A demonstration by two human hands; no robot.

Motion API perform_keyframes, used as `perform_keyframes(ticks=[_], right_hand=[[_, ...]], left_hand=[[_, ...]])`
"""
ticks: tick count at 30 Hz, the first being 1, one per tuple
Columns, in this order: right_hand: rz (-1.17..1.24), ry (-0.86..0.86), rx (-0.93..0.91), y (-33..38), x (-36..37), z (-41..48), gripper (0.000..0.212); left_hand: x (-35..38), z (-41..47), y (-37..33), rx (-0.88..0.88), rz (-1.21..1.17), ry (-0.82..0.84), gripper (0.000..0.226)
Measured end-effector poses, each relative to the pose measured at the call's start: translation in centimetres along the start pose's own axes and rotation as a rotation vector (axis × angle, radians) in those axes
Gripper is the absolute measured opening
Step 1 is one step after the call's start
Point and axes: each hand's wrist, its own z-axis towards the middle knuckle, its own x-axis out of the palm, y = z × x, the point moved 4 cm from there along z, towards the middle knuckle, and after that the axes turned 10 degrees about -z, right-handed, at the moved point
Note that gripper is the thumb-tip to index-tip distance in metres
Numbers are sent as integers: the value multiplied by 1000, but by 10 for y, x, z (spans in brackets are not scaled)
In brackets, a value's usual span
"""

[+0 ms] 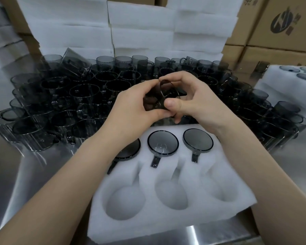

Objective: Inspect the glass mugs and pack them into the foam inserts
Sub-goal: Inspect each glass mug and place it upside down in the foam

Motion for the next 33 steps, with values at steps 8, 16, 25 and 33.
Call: perform_keyframes(ticks=[8,16,25,33], right_hand=[[-16,-136,61,1,4,1,21],[274,-136,149,-6,0,5,19],[557,210,36,-4,-3,1,55],[205,-49,45,-3,4,3,39]], left_hand=[[3,-1,-1,91,87,13,71],[3,1,5,53,-246,54,69],[-5,3,7,0,-470,21,51],[-2,3,10,-3,-386,29,51]])
